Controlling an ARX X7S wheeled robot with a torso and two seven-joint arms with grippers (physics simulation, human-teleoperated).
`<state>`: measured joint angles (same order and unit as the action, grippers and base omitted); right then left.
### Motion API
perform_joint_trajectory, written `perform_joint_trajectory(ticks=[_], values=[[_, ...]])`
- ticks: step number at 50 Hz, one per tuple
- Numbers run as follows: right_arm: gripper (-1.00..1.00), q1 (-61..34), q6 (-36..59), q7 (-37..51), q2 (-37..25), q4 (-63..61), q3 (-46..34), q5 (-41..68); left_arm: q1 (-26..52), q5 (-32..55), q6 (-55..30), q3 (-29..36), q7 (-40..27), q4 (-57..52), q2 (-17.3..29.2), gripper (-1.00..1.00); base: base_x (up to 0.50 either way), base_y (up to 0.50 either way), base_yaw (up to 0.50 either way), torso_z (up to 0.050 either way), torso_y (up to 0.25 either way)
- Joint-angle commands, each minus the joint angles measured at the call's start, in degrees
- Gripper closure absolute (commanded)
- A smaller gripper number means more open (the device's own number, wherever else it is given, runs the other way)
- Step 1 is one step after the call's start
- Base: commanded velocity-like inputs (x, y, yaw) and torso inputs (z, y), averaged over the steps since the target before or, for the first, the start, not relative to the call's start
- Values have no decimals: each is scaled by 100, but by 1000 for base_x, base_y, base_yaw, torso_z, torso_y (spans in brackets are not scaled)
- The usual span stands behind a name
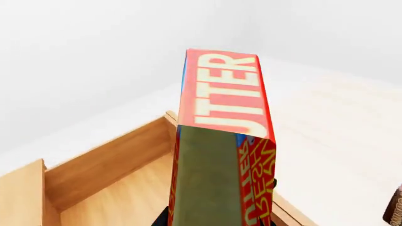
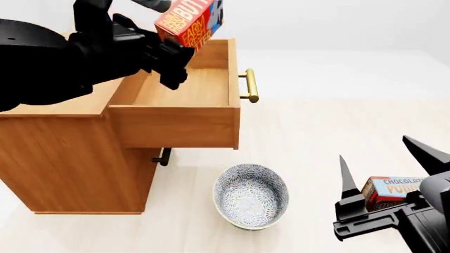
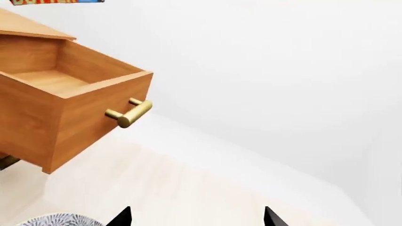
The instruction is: Put the butter at the back in the top drawer of the cabinet and close it.
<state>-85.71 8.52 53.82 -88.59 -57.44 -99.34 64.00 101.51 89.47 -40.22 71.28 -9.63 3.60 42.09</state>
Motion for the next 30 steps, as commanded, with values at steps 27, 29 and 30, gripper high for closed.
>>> perform_joint_trajectory(ticks=[27,29,30], values=[[-100,668,-704,1121,-141,-256,-517,-1138,526,-3690,-13,-779,2924,7138,-3818,100,0,0,0,0,2],[-100,674,-708,1141,-141,-256,-519,-1146,434,-4370,-132,-1381,2980,7138,-3865,100,0,0,0,0,0],[-100,676,-705,1146,-141,-256,-519,-1148,393,-4734,-182,-1704,3016,7138,-3890,100,0,0,0,0,0]])
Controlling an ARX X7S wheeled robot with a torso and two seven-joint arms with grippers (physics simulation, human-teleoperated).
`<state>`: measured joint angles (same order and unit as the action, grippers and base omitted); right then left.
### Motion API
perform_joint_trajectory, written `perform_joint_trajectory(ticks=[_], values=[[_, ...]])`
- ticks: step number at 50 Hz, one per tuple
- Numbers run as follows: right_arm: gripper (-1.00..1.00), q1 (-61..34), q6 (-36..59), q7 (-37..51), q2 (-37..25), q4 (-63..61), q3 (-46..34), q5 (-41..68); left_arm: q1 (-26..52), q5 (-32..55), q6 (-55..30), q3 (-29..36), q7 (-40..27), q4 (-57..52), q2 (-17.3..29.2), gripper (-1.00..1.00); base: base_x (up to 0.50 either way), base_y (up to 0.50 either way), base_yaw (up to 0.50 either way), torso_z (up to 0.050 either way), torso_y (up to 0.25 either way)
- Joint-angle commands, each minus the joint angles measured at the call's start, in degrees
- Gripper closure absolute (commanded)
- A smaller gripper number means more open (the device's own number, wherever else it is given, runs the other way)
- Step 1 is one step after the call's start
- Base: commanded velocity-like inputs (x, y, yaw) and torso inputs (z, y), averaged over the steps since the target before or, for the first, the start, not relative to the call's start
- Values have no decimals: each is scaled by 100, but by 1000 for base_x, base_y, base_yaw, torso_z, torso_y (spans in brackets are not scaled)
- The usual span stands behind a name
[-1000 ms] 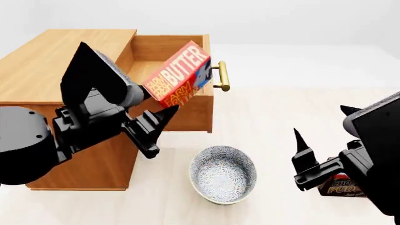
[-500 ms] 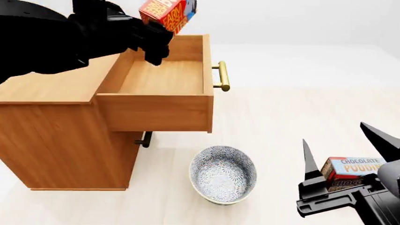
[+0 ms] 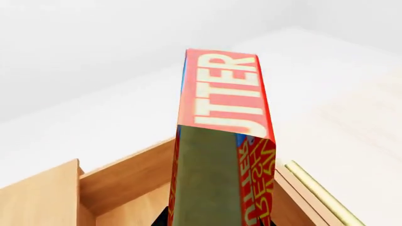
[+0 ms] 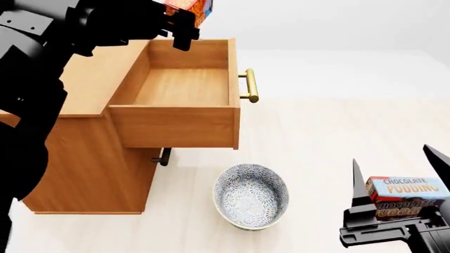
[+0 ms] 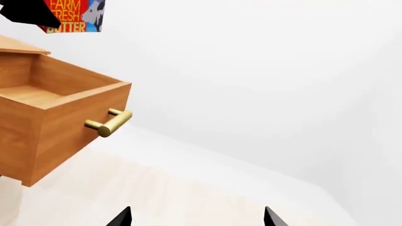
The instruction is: Put the butter at the back in the top drawer of the cabinet and close it.
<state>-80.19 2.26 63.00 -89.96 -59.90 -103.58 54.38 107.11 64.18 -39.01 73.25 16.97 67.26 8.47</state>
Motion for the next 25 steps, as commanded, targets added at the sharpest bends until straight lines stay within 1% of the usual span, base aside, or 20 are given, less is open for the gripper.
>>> perform_joint_trajectory(ticks=[1,4,7,10,12,14,20,25], values=[[-100,124,-78,233,-4,-10,-94,-188,-207,-2576,-358,-2225,404,772,-558,100,0,0,0,0,0],[-100,137,-81,240,-4,-9,-102,-204,-297,-3635,-485,-3148,557,772,-645,100,0,0,0,0,3],[-100,151,-80,246,-4,-9,-111,-202,-382,-4531,-575,-3913,700,772,-728,100,0,0,0,3,0],[-100,163,-98,251,-4,-9,-118,-209,-459,-5207,-624,-4452,808,772,-802,100,0,0,0,0,0],[-100,169,-108,250,-4,-9,-120,-220,-491,-5489,-660,-4699,856,772,-831,100,0,0,0,0,0],[-100,164,-103,245,-4,-9,-111,-210,-516,-5595,-683,-4808,868,772,-841,100,0,0,0,0,5],[-100,181,-152,246,-4,-9,-117,-193,-601,-5581,-757,-4862,875,772,-843,100,0,0,0,0,0],[-100,209,-171,282,-4,-8,-134,-208,-673,-5468,-783,-4721,838,772,-844,100,0,0,0,0,2]])
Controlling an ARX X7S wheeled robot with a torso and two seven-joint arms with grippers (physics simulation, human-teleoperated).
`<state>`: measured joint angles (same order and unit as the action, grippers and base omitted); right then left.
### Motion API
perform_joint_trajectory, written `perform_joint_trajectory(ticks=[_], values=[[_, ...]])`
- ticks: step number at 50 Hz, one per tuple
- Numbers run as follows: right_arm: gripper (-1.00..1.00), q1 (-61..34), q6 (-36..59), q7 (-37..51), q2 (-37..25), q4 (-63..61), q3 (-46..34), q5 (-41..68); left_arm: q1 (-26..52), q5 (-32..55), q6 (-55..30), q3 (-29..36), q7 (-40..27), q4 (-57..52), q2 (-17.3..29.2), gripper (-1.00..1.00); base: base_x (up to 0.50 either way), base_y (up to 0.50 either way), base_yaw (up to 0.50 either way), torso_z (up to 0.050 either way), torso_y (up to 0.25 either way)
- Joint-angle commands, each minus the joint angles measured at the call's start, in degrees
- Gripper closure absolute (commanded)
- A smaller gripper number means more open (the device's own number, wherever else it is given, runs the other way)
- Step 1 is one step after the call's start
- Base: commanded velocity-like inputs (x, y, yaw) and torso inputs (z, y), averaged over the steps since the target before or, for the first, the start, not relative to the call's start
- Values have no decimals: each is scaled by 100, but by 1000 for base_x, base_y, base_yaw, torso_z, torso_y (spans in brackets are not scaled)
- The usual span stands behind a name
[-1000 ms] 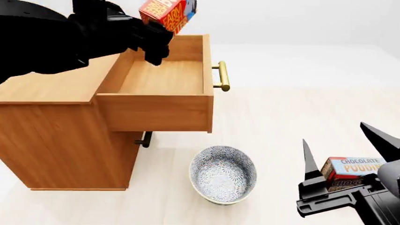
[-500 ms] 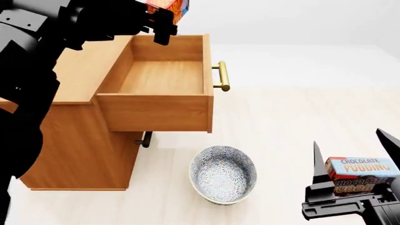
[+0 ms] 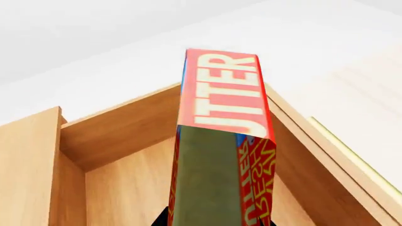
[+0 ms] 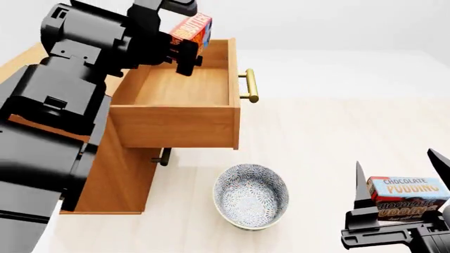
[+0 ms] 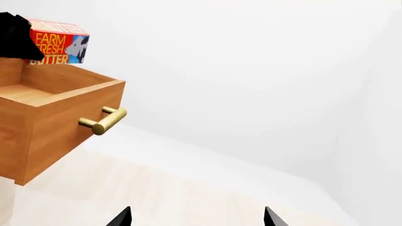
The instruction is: Put the butter at the back in the top drawer of the cabinet and close it.
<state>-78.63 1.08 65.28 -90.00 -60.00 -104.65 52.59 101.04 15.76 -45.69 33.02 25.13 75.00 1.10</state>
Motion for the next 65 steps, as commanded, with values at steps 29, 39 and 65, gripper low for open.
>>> perform_joint_trajectory(ticks=[29,39,65], values=[[-100,195,-177,157,0,87,-111,-150,-286,-303,-487,-683,-166,-1,-108,100,0,0,0,1,1],[-100,297,-334,194,0,177,-192,-273,-362,59,-565,-482,-432,-1,-109,100,0,0,0,0,1],[-100,382,-517,208,0,294,-228,-334,-449,971,-536,186,-409,-1,-109,100,0,0,0,0,1]])
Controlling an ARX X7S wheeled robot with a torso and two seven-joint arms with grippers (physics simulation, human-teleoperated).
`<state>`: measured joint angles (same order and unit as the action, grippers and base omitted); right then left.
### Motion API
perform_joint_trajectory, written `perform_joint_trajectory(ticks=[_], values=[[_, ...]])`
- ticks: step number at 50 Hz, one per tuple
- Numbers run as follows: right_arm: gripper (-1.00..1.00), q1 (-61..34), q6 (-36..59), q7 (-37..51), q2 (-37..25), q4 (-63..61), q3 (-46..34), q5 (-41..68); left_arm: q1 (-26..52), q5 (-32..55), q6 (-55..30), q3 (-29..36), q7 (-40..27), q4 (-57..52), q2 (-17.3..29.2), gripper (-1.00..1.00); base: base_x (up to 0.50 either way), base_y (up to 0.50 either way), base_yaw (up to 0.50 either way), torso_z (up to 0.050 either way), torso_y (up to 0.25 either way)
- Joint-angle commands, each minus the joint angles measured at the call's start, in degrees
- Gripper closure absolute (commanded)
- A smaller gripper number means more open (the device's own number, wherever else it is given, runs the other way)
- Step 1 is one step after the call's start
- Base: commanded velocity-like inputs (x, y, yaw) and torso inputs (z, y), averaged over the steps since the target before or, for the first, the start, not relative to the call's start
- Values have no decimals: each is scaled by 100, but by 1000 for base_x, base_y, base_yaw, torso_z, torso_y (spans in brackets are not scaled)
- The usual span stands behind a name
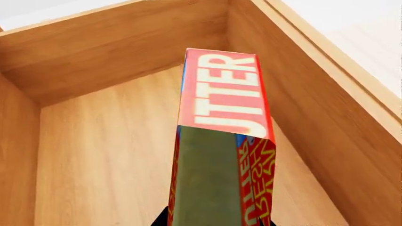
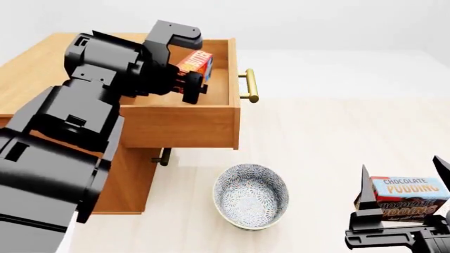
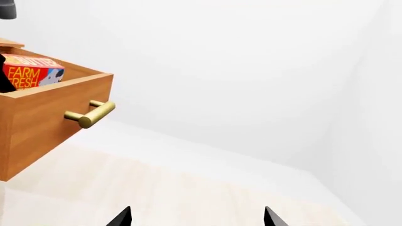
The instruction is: Put the butter at the back in the top drawer of the cabinet and close it.
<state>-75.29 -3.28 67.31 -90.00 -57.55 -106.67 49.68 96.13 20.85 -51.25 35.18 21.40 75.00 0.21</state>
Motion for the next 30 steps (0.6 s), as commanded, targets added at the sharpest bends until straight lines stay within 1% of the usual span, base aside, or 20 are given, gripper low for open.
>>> perform_joint_trajectory(ticks=[1,15,30], values=[[-100,54,-94,3,0,58,-30,-49,43,489,25,-10,-34,-1,-21,100,0,0,0,0,0],[-100,138,-227,23,0,135,-88,-132,25,1054,102,474,-52,-1,-21,100,0,0,0,1,1],[-100,216,-352,27,0,220,-138,-202,-12,1191,42,708,-99,-1,-21,100,0,0,0,0,1]])
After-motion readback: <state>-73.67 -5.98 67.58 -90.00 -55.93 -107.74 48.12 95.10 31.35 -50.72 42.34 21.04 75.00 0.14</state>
